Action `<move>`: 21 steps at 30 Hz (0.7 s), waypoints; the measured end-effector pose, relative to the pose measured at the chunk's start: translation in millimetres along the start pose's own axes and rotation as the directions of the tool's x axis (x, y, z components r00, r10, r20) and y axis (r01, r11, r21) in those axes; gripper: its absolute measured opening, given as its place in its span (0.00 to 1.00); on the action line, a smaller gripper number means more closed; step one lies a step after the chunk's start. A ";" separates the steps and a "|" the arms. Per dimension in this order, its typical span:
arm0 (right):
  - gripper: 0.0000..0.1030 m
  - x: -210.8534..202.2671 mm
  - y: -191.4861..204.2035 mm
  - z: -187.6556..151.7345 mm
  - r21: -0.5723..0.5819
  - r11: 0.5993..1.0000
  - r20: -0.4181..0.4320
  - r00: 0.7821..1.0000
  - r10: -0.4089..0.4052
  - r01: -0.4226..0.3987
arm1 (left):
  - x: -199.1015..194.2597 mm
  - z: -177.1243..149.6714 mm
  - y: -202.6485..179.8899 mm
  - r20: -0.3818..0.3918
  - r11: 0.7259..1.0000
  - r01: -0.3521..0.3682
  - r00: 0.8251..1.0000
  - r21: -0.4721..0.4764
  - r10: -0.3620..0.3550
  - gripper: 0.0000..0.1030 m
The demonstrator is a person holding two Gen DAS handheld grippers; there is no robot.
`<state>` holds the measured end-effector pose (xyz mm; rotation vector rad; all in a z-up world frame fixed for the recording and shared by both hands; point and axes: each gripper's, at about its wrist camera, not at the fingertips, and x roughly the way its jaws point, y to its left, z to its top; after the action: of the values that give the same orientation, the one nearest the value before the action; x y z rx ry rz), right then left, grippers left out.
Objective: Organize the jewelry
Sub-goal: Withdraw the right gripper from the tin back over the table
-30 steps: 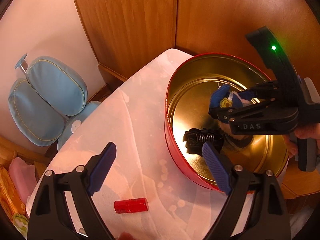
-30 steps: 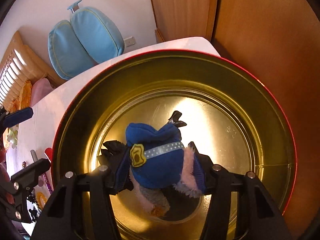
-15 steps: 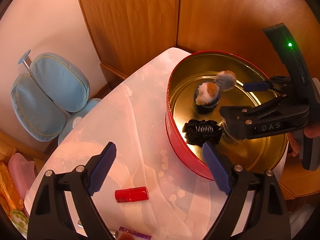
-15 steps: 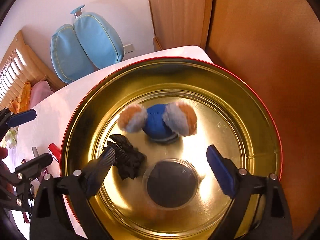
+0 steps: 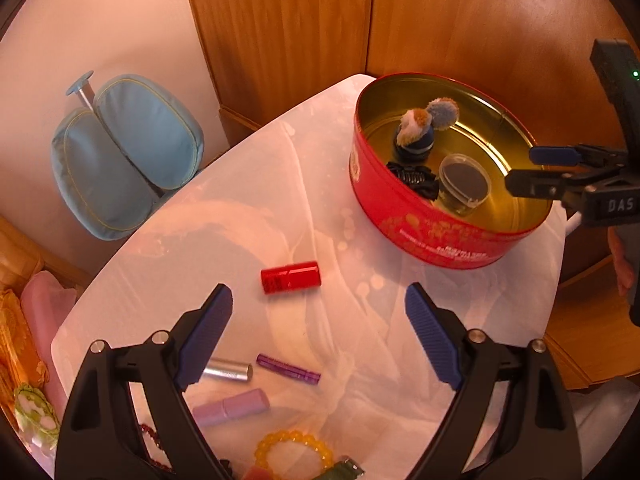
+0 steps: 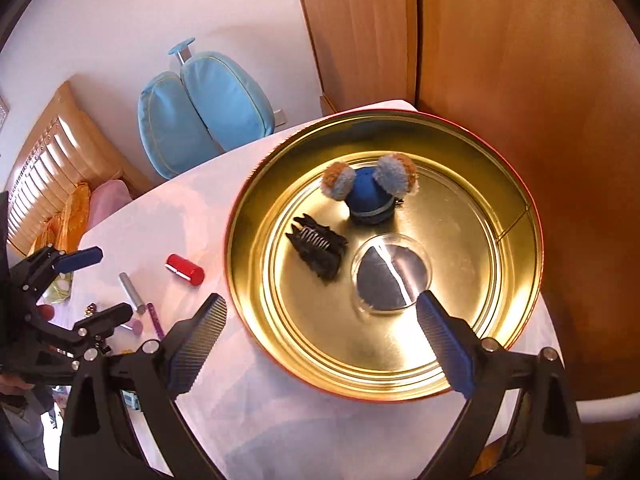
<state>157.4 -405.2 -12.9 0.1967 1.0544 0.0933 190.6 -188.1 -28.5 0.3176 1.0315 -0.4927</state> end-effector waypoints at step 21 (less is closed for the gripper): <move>0.94 38.5 207.9 -75.2 -0.459 0.851 -0.162 0.965 0.205 -0.258 | -65.6 -180.0 95.8 -0.062 0.943 -0.197 0.980 -0.268 0.187 0.83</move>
<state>114.6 -186.5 -39.0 -0.1337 1.0796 0.5852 81.3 -5.9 -55.9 0.1780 1.0761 -0.1649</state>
